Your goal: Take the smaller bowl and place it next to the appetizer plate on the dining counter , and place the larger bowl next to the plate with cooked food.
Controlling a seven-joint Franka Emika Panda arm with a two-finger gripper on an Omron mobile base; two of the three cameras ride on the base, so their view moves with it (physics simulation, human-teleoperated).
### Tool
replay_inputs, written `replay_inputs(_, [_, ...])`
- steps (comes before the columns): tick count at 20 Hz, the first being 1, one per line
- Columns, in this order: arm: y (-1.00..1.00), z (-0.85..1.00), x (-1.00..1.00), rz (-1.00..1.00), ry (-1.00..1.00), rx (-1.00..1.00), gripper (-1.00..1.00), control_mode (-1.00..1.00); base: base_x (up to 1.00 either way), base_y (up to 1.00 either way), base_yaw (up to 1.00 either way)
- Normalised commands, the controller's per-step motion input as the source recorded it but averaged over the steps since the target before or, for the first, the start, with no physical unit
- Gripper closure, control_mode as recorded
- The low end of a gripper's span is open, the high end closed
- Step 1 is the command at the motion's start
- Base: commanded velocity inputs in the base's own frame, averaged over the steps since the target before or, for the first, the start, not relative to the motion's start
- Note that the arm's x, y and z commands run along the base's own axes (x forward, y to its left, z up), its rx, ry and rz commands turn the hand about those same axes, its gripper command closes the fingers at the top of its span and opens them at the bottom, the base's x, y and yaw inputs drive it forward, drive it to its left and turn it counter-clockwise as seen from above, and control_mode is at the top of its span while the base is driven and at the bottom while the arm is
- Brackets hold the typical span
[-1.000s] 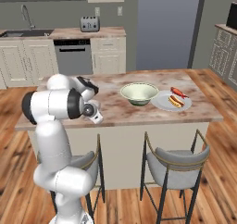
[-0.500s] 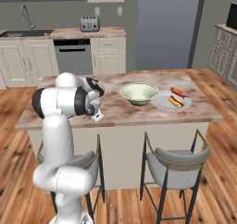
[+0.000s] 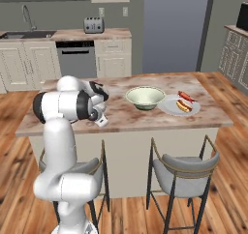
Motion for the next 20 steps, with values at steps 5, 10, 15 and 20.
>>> replay_inputs(5, [0.01,-0.3,-0.27,0.0,0.0,0.0,1.0,-1.0,0.0,0.0,0.0])
replay_inputs(10, [0.15,-0.18,-0.23,0.0,0.0,0.0,1.0,-1.0,0.0,0.0,0.0])
replay_inputs(15, [0.24,0.0,-0.02,0.0,0.0,0.0,1.0,-1.0,0.0,0.0,0.0])
replay_inputs(20, [0.18,0.0,-0.05,0.0,0.0,0.0,1.0,-1.0,0.0,0.0,0.0])
